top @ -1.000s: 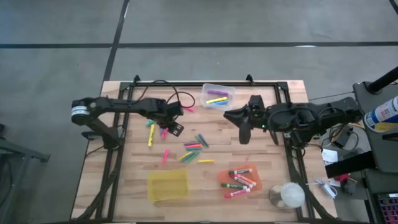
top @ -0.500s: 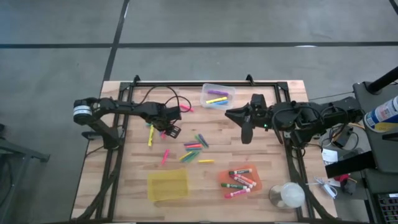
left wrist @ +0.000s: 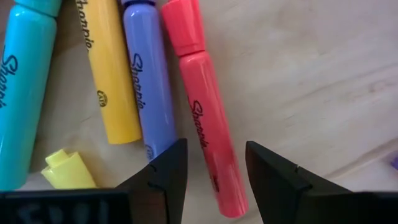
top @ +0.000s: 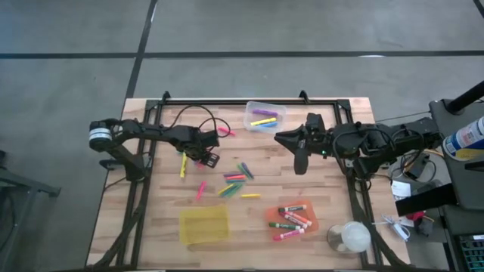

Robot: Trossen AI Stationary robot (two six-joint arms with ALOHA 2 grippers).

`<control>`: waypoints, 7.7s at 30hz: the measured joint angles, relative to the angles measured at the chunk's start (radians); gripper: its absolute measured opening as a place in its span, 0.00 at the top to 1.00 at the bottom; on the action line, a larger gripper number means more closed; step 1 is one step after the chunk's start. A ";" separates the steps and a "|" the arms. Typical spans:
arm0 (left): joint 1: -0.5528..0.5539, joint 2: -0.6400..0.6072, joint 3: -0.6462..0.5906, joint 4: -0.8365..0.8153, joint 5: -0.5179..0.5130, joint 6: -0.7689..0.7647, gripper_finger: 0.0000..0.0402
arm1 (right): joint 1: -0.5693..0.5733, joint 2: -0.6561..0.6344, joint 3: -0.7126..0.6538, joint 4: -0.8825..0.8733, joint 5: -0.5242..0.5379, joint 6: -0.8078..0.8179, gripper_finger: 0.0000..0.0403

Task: Pick & Place Markers
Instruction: Put the bottom pink highlighter pen into the transparent bin, then put the purple highlighter pen into the transparent bin

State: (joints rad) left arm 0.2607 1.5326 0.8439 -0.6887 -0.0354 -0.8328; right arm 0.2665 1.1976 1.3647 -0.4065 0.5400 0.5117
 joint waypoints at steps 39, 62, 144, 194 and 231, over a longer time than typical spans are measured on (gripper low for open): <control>0.000 -0.013 0.100 0.018 0.038 0.240 0.84 | -0.001 0.001 0.000 0.009 0.013 0.004 0.86; 0.113 0.190 0.684 0.020 0.046 0.590 0.84 | -0.001 0.001 0.005 0.082 0.012 -0.018 0.86; 0.113 0.208 0.614 -0.324 0.025 0.311 0.63 | -0.005 0.002 0.004 0.107 0.012 -0.063 0.86; 0.115 0.045 0.039 0.053 0.010 0.121 0.63 | -0.005 0.002 0.004 0.107 0.010 -0.067 0.86; 0.115 0.034 0.176 0.103 0.052 0.346 0.86 | -0.005 0.002 0.003 0.107 0.012 -0.067 0.86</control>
State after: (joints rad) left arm 0.3756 1.5661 1.0202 -0.5858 0.0170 -0.4869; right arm 0.2611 1.1995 1.3674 -0.2996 0.5518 0.4446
